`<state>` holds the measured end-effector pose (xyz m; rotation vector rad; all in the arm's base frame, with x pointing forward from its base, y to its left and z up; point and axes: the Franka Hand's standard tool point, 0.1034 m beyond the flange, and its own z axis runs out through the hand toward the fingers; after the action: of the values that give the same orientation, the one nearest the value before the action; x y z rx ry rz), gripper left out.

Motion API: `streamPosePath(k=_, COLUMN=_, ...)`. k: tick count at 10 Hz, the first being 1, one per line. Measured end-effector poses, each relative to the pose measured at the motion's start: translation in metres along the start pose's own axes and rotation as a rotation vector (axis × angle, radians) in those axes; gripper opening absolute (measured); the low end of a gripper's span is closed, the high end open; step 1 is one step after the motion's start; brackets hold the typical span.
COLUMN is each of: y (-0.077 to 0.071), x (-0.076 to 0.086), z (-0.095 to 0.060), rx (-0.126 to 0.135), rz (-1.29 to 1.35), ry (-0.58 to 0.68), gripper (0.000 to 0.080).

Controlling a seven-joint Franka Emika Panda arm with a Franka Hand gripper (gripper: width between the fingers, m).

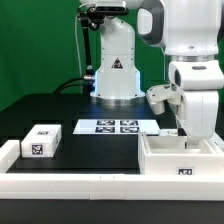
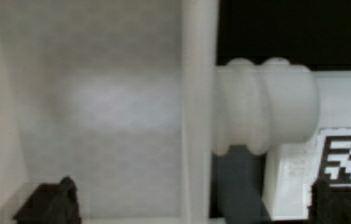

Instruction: Assemble cabinet

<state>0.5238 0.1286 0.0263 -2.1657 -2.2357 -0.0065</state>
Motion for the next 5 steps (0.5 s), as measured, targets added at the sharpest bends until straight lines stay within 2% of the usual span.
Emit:
streamPosePath(k=3, y=0.0, x=0.0, z=-0.001, rx=-0.001, rz=0.0, ry=-0.001, gripper=0.0649)
streamPosePath(k=5, y=-0.005, x=0.003, z=-0.023, rx=-0.014, rz=0.008, ry=-0.01, gripper=0.0649)
